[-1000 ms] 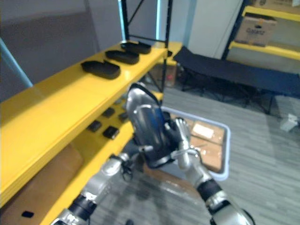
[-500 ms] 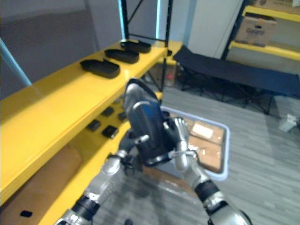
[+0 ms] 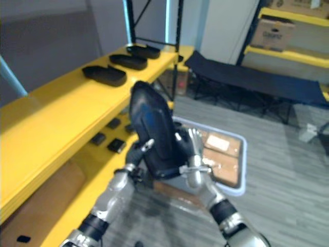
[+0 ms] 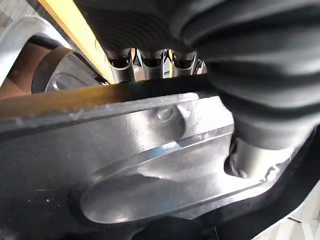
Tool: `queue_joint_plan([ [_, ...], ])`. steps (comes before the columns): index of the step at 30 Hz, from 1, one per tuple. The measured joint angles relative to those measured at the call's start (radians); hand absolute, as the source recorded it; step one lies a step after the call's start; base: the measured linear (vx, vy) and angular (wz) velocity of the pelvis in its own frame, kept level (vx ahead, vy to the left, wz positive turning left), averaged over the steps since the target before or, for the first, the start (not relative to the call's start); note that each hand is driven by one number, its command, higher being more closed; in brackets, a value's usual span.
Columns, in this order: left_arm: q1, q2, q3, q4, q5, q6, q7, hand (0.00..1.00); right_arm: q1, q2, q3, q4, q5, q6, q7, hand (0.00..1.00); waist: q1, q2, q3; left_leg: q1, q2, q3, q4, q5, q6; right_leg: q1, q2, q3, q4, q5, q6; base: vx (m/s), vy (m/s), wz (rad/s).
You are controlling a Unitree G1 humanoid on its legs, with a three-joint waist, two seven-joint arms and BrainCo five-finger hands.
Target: Walk over and take plastic housings, then place them on the shelf
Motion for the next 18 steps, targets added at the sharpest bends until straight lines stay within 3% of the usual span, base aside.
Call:
queue_joint_plan([
  [7, -0.034, -0.001, -0.039, -0.015, 0.080, -0.006, 0.101, 1.00, -0.001, 0.000, 0.000, -0.029, 0.033, 0.010, -0.008, 1.00, -0.001, 0.008, 0.005, -0.001, 0.001, 0.002, 0.001, -0.003, -0.001, 0.000, 0.002, 0.001, -0.004, 0.002, -0.003, 0.00, 0.000, 0.00],
  [12, -0.034, -0.002, -0.039, -0.033, 0.124, -0.036, 0.109, 1.00, -0.002, 0.000, 0.000, -0.059, 0.047, 0.011, -0.003, 1.00, -0.002, 0.014, 0.010, -0.001, 0.002, 0.002, 0.005, -0.004, 0.001, 0.000, 0.004, 0.001, -0.006, 0.003, -0.005, 0.01, -0.001, 0.00],
  [13, -0.034, -0.001, -0.039, -0.043, 0.139, -0.044, 0.117, 1.00, -0.003, 0.000, 0.000, -0.069, 0.058, 0.011, -0.003, 0.00, -0.002, 0.016, 0.011, -0.001, 0.002, 0.003, 0.005, -0.005, 0.000, 0.000, 0.004, 0.001, -0.008, 0.003, -0.005, 0.00, 0.000, 0.00],
  [18, -0.034, 0.002, -0.039, -0.077, 0.212, -0.050, 0.171, 1.00, -0.003, 0.004, 0.014, -0.083, 0.097, -0.012, -0.002, 0.00, -0.002, 0.023, 0.016, -0.001, 0.005, 0.005, 0.005, -0.009, -0.004, 0.001, 0.009, 0.002, -0.015, 0.003, -0.006, 0.00, 0.000, 0.00],
])
